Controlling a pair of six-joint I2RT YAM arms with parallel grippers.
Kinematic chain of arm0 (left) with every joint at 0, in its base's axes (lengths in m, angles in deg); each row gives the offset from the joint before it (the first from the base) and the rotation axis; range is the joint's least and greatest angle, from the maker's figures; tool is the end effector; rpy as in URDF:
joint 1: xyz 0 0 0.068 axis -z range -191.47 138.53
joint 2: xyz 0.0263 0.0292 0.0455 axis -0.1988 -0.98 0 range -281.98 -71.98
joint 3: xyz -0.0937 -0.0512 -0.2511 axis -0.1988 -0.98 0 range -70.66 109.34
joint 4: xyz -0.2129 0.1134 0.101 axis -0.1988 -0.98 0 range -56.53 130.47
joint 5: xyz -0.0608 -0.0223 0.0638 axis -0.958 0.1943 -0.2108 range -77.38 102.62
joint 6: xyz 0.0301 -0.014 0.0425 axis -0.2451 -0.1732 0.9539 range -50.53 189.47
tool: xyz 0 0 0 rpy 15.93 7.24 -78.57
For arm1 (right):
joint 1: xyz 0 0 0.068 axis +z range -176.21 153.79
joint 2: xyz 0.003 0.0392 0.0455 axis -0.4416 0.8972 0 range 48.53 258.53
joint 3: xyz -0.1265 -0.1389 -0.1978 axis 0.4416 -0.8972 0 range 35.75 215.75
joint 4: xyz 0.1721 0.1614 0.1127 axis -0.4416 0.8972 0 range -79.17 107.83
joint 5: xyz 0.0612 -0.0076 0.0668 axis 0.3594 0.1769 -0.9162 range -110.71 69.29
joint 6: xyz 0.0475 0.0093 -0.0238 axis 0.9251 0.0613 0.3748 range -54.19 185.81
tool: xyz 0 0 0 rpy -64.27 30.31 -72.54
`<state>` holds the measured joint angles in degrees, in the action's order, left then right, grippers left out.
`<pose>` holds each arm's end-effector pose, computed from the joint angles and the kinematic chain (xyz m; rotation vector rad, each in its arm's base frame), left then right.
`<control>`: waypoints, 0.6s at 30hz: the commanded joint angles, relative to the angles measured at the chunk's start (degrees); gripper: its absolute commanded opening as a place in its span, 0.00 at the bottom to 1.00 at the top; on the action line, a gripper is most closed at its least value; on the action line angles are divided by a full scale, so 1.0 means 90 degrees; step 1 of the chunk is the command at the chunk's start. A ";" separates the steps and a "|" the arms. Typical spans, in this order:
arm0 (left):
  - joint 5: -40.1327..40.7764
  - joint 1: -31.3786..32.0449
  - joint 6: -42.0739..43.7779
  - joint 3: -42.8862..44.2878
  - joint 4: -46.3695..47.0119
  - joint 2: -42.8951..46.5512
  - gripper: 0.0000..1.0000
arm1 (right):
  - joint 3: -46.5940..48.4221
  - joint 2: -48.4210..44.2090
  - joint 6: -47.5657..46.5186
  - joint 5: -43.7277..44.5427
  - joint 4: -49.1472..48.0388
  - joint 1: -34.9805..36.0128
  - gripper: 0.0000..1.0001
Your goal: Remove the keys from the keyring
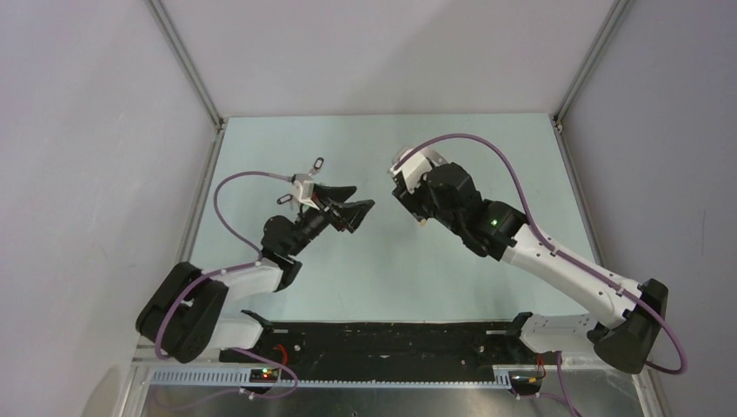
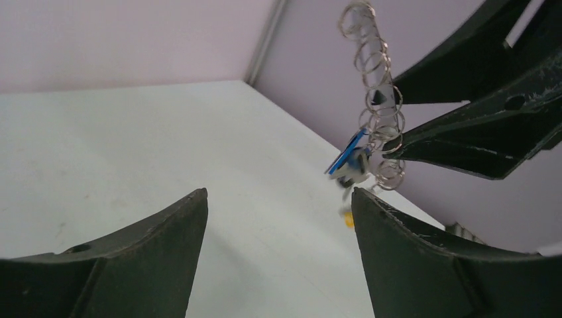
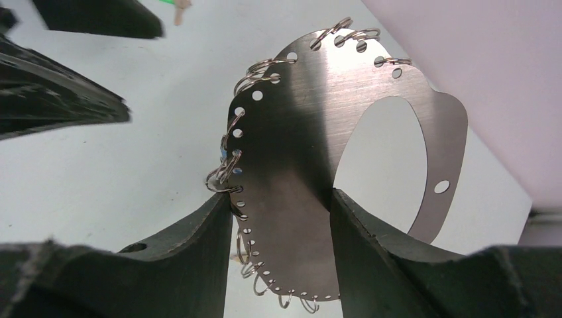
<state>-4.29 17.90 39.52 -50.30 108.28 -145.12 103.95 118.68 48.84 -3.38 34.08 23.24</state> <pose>0.2073 -0.1286 0.2353 0.2593 1.3755 -1.0641 0.1868 0.2021 0.3675 -0.9244 1.7620 0.0619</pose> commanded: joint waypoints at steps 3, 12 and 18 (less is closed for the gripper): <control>-0.1234 0.0286 0.0264 0.0157 0.1813 -0.0474 0.82 | 0.0188 -0.0311 -0.0613 -0.0263 -0.0074 0.0326 0.29; -0.1383 0.0543 0.0936 0.0102 0.1812 -0.0426 0.80 | 0.0302 -0.0379 -0.0697 -0.0672 0.0190 0.0455 0.29; -0.1486 0.0552 0.0892 0.0215 0.1811 -0.0600 0.67 | 0.0303 -0.0382 -0.0738 -0.0755 0.0210 0.0536 0.28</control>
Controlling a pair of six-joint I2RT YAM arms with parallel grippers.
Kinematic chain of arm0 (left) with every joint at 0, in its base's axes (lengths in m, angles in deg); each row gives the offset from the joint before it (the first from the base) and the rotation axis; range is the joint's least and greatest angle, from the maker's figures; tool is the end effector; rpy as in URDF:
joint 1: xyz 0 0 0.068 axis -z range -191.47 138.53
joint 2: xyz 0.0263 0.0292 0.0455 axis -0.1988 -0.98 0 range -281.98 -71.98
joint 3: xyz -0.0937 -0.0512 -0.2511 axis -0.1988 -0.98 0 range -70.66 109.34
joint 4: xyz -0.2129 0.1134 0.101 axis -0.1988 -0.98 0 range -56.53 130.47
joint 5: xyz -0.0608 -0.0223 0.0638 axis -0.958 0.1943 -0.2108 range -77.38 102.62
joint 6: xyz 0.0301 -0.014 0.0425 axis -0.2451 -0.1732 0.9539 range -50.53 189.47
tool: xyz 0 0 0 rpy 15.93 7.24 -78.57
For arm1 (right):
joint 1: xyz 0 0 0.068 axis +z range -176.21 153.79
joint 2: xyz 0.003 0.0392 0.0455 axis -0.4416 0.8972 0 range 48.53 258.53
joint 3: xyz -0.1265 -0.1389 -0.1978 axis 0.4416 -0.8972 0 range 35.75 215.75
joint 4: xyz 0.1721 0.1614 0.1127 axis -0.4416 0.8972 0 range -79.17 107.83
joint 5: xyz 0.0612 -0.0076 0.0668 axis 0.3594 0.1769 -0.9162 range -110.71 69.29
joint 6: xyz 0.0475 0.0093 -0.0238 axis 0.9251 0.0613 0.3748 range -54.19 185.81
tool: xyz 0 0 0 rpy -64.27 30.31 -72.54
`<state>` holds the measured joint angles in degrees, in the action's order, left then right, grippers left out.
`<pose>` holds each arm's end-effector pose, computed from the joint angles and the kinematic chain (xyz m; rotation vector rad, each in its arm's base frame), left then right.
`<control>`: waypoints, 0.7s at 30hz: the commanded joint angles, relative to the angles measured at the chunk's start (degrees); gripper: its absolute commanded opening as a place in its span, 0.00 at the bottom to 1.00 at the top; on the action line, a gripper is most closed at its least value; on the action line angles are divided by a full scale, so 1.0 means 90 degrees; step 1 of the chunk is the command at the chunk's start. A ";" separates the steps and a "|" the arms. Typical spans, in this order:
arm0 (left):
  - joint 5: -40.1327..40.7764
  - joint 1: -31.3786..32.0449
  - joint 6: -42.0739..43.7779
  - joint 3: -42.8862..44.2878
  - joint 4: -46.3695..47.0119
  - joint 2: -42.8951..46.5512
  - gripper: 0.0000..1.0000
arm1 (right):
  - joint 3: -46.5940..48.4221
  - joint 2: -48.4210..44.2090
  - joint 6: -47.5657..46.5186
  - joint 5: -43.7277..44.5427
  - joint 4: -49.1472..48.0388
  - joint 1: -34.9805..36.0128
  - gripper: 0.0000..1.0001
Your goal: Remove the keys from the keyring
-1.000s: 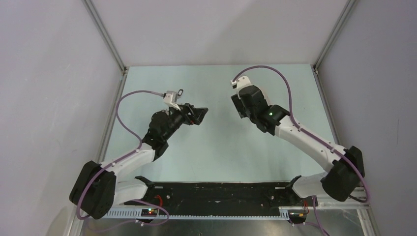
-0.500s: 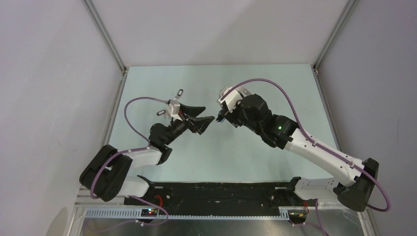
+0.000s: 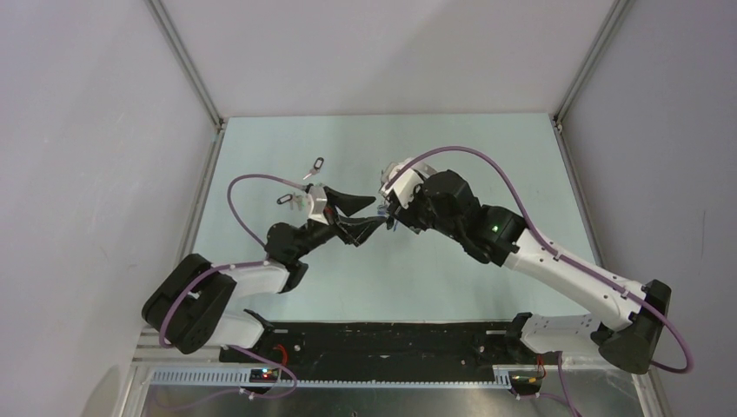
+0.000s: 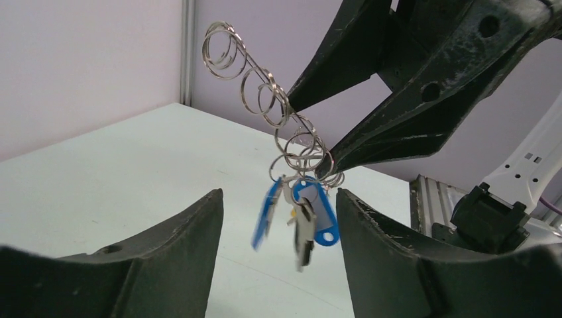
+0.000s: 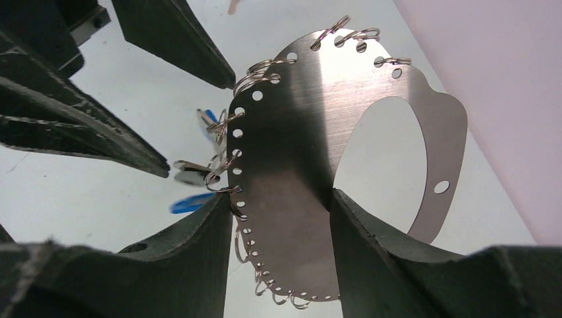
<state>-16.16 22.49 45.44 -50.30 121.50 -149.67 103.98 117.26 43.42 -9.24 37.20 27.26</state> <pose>0.1918 -0.1499 0.2398 0.5765 1.1609 -1.1660 0.1646 0.2103 0.3682 -1.1481 1.6769 0.1378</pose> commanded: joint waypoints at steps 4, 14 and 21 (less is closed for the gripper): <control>-0.0111 0.0053 0.0269 0.0228 0.0342 -0.0146 0.63 | 0.0300 -0.0263 -0.0165 -0.0118 -0.0151 0.0133 0.27; -0.0258 0.0061 0.0297 0.0277 0.0342 -0.0219 0.54 | 0.0300 -0.0453 -0.0202 -0.0291 -0.0049 0.0213 0.27; -0.0357 0.0095 0.0269 0.0341 0.0342 -0.0293 0.53 | 0.0300 -0.0439 -0.0217 -0.0347 -0.0020 0.0242 0.27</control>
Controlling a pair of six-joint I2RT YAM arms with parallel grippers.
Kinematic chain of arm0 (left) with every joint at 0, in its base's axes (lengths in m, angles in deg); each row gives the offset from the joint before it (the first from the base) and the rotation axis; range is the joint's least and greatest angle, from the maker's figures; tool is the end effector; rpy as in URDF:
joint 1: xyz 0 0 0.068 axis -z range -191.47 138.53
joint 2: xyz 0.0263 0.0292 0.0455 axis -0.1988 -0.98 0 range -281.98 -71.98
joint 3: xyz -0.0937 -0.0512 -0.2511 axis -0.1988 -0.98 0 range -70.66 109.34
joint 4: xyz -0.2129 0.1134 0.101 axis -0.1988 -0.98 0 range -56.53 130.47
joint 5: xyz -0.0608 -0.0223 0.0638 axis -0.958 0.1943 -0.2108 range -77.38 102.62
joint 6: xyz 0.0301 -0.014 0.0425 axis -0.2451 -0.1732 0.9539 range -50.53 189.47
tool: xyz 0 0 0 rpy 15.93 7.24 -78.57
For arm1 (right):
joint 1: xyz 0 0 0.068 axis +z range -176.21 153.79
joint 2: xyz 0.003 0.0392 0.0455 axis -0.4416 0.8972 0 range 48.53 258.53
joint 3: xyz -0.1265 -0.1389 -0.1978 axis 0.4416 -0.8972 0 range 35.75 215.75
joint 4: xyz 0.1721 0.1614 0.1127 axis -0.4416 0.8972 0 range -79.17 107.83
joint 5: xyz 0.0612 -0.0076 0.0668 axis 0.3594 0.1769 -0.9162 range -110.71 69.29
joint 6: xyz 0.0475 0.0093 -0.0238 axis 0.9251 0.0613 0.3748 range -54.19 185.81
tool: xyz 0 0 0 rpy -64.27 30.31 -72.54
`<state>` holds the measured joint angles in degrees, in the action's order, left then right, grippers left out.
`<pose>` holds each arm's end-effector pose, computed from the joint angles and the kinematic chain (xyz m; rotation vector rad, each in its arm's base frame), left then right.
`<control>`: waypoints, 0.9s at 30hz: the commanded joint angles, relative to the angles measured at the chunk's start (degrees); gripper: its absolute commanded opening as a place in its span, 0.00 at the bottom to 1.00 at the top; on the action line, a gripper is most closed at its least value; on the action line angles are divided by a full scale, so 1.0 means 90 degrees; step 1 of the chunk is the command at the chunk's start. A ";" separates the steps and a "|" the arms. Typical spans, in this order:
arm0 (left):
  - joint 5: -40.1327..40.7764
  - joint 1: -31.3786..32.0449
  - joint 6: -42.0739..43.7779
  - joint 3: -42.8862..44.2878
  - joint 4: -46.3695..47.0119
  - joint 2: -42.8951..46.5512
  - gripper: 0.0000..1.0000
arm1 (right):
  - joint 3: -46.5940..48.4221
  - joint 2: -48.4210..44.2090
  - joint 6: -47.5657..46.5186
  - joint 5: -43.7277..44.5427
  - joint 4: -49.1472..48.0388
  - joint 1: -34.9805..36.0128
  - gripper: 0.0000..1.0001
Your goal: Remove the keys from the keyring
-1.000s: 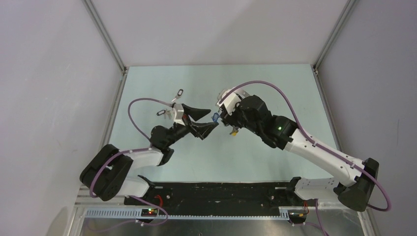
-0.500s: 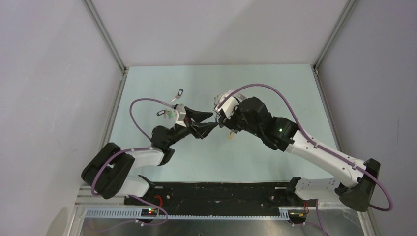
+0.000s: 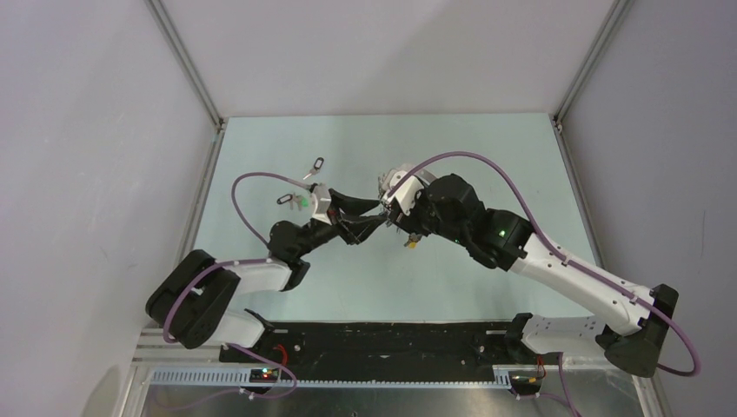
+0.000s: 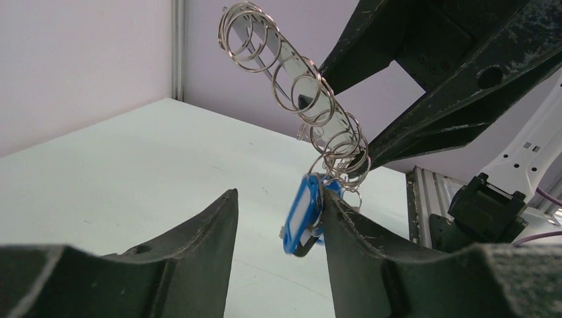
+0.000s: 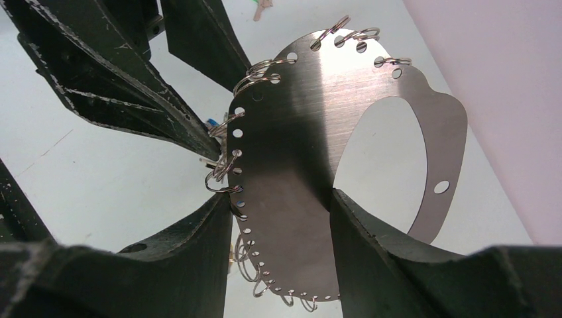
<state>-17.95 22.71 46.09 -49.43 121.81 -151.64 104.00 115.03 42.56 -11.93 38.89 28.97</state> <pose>0.1953 -0.1546 0.2366 0.6146 1.1658 -1.1766 0.1505 0.2068 0.3747 -1.2068 1.6319 0.1969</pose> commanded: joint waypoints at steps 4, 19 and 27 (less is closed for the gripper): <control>-0.0217 0.0098 0.0205 0.0280 0.0308 -0.0111 0.50 | 0.0298 -0.0186 -0.0114 -0.0058 -0.0215 0.0070 0.26; -0.0202 0.0108 0.0283 0.0442 -0.0127 -0.0110 0.00 | 0.0283 0.0029 0.0334 0.0462 -0.0321 -0.0116 0.22; 0.0077 0.0109 0.0560 0.0669 -0.1293 0.0026 0.00 | -0.0565 -0.0072 0.1806 0.0274 -0.0999 -0.1024 0.26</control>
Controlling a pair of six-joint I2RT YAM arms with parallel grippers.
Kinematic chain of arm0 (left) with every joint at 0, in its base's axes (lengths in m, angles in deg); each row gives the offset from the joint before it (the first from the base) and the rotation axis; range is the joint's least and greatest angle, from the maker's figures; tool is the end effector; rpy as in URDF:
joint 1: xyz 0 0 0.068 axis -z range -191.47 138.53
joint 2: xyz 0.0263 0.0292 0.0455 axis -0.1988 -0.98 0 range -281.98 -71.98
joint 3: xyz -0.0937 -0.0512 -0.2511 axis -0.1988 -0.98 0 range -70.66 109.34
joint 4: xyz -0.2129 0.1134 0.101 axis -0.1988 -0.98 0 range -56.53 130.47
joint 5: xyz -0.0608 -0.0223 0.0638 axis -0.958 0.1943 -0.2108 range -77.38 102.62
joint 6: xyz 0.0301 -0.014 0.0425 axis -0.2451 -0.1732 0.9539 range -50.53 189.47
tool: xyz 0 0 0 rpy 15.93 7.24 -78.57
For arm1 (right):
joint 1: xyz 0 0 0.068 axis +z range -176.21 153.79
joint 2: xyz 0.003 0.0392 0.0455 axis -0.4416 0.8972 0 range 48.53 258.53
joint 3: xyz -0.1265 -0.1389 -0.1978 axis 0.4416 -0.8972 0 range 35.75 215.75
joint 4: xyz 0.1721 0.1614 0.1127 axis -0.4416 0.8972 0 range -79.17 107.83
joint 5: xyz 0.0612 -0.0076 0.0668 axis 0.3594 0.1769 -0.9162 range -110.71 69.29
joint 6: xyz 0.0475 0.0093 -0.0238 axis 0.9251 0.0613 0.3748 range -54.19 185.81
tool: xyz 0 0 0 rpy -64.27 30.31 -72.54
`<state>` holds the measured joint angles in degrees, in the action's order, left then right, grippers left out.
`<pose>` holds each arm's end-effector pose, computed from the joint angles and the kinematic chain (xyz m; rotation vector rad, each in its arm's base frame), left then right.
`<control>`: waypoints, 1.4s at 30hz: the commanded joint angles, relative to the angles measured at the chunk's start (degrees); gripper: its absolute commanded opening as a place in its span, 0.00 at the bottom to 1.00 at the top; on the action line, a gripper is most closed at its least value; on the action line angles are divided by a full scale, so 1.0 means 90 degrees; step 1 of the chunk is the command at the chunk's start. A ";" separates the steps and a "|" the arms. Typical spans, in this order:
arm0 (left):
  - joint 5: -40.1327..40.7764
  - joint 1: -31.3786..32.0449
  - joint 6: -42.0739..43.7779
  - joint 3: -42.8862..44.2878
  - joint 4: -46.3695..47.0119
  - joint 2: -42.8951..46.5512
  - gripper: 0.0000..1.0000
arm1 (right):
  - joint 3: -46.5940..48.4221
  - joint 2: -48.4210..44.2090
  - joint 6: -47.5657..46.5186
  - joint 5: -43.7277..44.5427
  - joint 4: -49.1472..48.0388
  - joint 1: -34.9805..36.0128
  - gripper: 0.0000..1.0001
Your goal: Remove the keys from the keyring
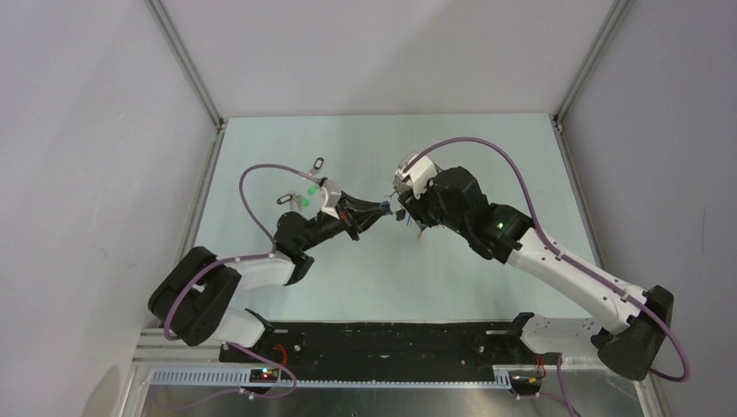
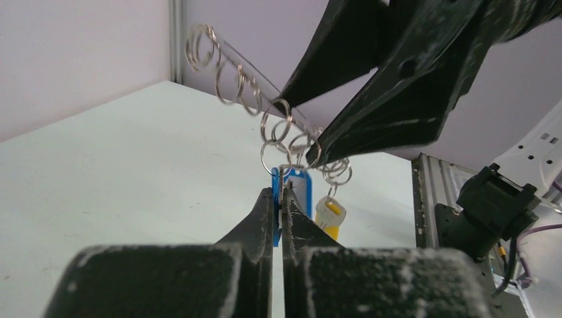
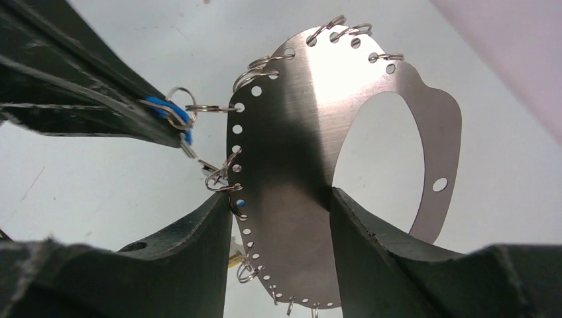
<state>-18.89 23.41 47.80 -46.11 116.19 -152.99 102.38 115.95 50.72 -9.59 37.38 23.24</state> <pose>0.2048 -0.1655 0.2376 0.6538 1.2156 -1.1746 0.1751 0.1940 0.3639 -0.9865 1.7887 0.1772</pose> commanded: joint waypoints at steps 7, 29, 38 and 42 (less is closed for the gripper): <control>0.0862 0.0248 0.1108 0.1387 -0.3580 0.0410 0.00 | -0.1530 -0.0540 0.1643 -0.0498 -0.1630 -0.0796 0.57; 0.3640 0.0729 0.3272 0.6549 -1.4101 0.0526 0.00 | -0.2959 -0.1943 0.2415 -0.2448 -0.3615 -0.2101 0.68; 0.3495 0.0682 0.3846 0.7256 -1.4244 0.0495 0.00 | -0.2952 -0.1666 0.2441 -0.2738 -0.4481 -0.2112 0.69; 0.3057 0.0582 0.3206 0.7320 -1.4042 0.0344 0.00 | -0.2950 -0.1606 0.2463 -0.2809 -0.4682 -0.2106 0.70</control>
<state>12.39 29.40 79.60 16.71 -12.26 -149.04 75.82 101.24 71.98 -33.26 1.07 4.42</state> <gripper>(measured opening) 0.023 0.697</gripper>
